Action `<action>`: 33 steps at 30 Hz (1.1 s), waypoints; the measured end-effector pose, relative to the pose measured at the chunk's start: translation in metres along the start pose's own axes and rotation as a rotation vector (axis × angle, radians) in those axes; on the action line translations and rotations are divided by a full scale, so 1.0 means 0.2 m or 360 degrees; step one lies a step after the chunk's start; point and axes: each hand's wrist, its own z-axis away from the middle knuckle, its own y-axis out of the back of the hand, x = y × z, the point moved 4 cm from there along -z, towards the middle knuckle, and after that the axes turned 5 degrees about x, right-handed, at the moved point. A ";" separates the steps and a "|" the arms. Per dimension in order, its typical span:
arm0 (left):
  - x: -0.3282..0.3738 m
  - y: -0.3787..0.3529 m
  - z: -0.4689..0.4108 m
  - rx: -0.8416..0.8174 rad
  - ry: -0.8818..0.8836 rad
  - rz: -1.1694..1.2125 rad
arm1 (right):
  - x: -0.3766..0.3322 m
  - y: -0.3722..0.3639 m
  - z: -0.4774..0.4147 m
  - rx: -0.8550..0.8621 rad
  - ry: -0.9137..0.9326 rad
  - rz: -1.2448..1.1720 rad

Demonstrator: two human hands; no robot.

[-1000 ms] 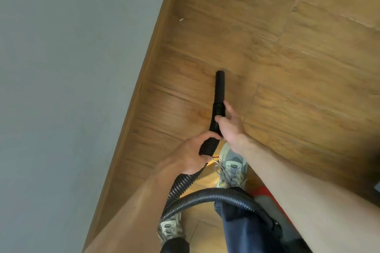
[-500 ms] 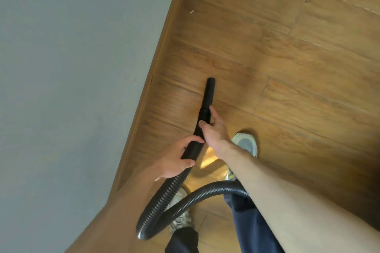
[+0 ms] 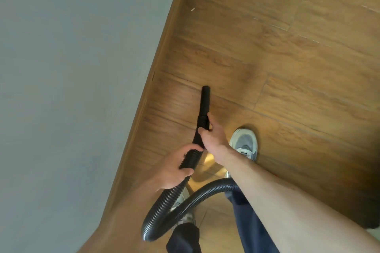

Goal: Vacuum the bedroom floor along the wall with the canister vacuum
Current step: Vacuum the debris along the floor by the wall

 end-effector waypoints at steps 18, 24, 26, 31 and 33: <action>0.22 0.08 -0.11 0.0242 -0.0067 0.0118 | -0.34 0.04 -0.15 -0.0152 0.0013 0.0118; 0.33 0.22 -0.14 0.0351 0.0032 0.0224 | -0.59 -0.03 -0.23 -0.0390 0.0083 0.0262; 0.43 0.22 -0.17 0.0330 0.0014 0.0199 | -0.65 0.05 -0.25 -0.0369 0.0033 0.0254; 0.70 0.19 -0.26 0.0262 -0.0062 0.0081 | -0.73 0.34 -0.32 -0.0214 -0.0106 0.0118; 0.80 0.17 -0.30 0.0225 -0.0087 0.0012 | -0.75 0.45 -0.34 -0.0132 -0.0136 0.0043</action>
